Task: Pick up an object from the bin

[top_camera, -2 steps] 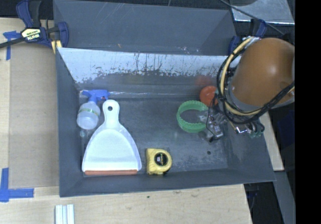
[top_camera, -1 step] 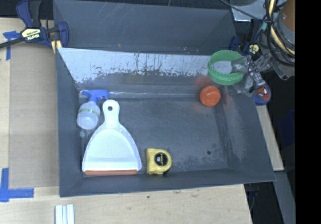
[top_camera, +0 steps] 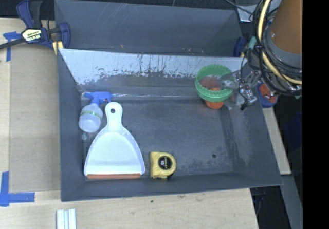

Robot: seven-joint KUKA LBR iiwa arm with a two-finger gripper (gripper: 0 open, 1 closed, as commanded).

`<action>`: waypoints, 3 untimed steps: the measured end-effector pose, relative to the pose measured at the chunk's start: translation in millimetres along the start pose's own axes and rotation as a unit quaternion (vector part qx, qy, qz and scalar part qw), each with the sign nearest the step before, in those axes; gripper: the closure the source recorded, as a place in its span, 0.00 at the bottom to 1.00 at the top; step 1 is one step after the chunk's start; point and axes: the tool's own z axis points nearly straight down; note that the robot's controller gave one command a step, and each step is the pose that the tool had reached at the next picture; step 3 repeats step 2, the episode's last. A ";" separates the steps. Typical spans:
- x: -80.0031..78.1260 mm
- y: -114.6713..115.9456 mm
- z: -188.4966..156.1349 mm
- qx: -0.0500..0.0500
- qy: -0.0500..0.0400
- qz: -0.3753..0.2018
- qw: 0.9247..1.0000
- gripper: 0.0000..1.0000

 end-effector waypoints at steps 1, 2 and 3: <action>-36.6 60.4 0.0 0.000 -0.004 -0.070 0.998 1.00; -80.9 28.1 22.3 0.000 -0.007 0.096 0.995 1.00; -80.9 28.1 22.3 0.000 -0.007 0.096 0.995 1.00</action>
Offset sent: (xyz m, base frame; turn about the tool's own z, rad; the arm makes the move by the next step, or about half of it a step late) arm 0.0072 0.0674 -0.0007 -0.1348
